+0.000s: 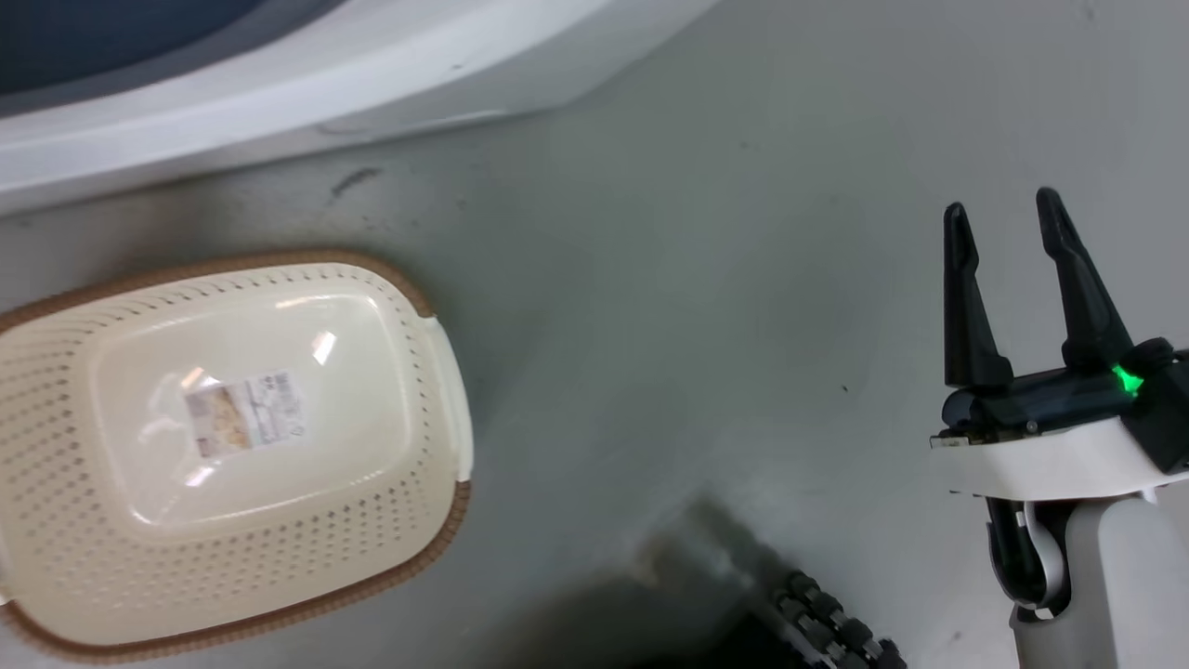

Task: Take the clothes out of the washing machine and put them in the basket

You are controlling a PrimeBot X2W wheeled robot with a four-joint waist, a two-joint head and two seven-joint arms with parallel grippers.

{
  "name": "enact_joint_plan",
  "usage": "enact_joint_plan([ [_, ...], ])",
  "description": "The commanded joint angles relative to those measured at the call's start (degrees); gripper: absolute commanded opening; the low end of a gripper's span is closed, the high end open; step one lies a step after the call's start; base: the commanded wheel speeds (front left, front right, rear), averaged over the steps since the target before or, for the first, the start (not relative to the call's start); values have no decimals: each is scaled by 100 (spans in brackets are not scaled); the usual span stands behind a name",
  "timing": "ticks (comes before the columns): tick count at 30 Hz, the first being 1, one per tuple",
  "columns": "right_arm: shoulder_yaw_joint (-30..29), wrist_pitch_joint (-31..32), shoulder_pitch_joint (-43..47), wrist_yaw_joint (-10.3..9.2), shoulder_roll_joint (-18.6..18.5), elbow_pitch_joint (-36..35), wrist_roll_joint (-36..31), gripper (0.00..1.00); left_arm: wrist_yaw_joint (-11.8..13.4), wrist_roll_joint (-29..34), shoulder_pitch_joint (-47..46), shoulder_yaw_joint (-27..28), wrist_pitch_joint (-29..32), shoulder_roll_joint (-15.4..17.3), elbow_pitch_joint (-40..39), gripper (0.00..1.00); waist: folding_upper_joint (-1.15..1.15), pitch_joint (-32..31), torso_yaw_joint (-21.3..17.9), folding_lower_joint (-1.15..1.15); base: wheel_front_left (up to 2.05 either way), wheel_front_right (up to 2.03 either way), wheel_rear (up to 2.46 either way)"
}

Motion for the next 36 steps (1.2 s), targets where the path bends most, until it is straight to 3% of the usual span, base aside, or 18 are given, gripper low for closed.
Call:
enact_joint_plan([
  [1,8,-11,-95,-6,1,-46,48,100,-2,-55,-212,-130,169,39,52,100,0,332,-284,-2,0,0,0],
  [10,238,-11,-41,-6,3,-216,257,100,-3,-546,-1437,-1024,1778,466,482,100,0,737,-610,-2,0,0,0],
  [18,327,-11,172,-6,4,-402,301,100,-4,-715,-1701,-1249,2060,589,899,100,0,819,-639,-2,0,0,0],
  [19,318,-11,184,-6,4,-416,307,100,-4,-729,-1712,-1259,2093,586,951,95,0,829,-634,-2,0,0,0],
  [20,311,-11,191,-6,4,-430,311,100,-4,-761,-1724,-1269,2118,580,1006,36,0,836,-630,-2,0,0,0],
  [21,309,-11,191,-6,3,-440,314,100,-4,-788,-1727,-1283,2149,563,1057,0,0,839,-627,-2,0,0,0],
  [29,343,-11,58,-6,4,-501,304,100,-4,-947,-1805,-1390,1795,563,1097,0,0,819,-615,-2,0,0,0],
  [36,258,-10,-124,-6,4,-430,199,100,36,-1018,-1675,-1409,736,462,1076,0,0,532,-540,-2,0,0,0],
])
